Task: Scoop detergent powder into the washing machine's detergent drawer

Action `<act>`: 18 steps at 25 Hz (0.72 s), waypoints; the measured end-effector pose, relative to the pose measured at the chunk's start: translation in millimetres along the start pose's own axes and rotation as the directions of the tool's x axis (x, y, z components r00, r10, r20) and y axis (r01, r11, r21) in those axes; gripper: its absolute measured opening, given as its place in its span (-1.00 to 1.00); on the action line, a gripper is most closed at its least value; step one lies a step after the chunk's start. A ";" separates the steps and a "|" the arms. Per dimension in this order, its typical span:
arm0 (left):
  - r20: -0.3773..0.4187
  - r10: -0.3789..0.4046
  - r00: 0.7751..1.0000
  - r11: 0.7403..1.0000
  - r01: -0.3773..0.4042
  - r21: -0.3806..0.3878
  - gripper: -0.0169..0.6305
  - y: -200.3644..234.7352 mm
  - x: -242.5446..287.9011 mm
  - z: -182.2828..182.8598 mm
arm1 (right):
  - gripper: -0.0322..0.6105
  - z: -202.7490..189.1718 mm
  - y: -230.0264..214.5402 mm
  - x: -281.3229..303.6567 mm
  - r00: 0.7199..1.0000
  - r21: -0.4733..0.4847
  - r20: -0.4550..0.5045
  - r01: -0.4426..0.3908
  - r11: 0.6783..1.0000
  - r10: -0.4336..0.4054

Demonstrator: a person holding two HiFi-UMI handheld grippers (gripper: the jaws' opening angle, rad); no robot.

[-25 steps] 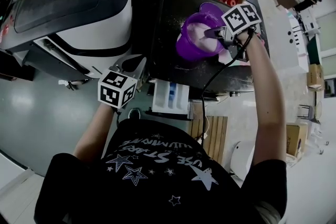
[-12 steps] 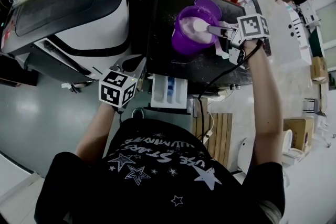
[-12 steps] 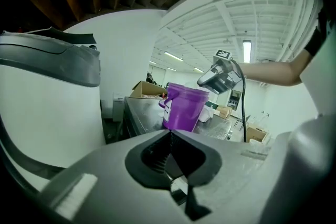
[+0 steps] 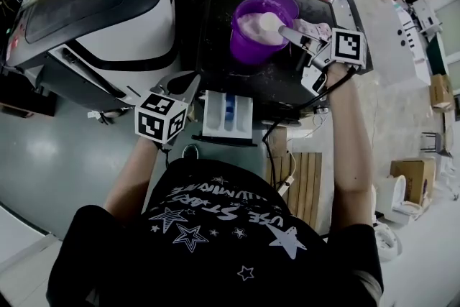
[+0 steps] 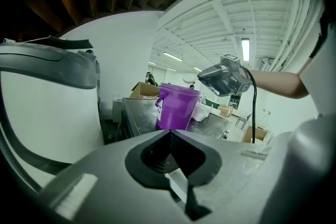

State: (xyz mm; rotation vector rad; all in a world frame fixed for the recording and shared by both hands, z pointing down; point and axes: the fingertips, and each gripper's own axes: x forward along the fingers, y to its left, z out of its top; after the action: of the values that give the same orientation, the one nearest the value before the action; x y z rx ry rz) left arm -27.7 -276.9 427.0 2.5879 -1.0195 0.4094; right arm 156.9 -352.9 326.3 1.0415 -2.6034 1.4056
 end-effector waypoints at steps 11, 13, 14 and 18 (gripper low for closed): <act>-0.024 0.046 0.999 0.999 -0.047 -0.022 -0.95 -22.9 -9.5 -24.5 | -0.79 -60.3 26.0 -13.5 0.984 0.078 0.063 -0.172 0.982 0.167; -0.033 0.057 0.998 0.998 -0.058 -0.025 -0.95 -25.9 -12.4 -30.2 | -0.79 -74.1 27.3 -14.3 0.979 0.103 0.066 -0.197 0.975 0.191; -0.037 0.064 0.997 0.998 -0.065 -0.027 -0.95 -26.7 -14.1 -33.3 | -0.79 -81.2 28.0 -14.2 0.977 0.114 0.065 -0.209 0.971 0.203; -0.054 0.100 0.994 0.994 -0.102 -0.035 -0.95 -26.6 -19.7 -46.4 | -0.79 -114.6 27.2 -9.9 0.972 0.132 0.039 -0.234 0.963 0.230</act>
State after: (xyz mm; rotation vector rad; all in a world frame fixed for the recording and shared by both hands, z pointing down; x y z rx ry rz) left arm -29.7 -228.0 456.4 2.4867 -1.1318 0.4753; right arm 116.0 -251.8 371.7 0.7865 -2.7556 1.6489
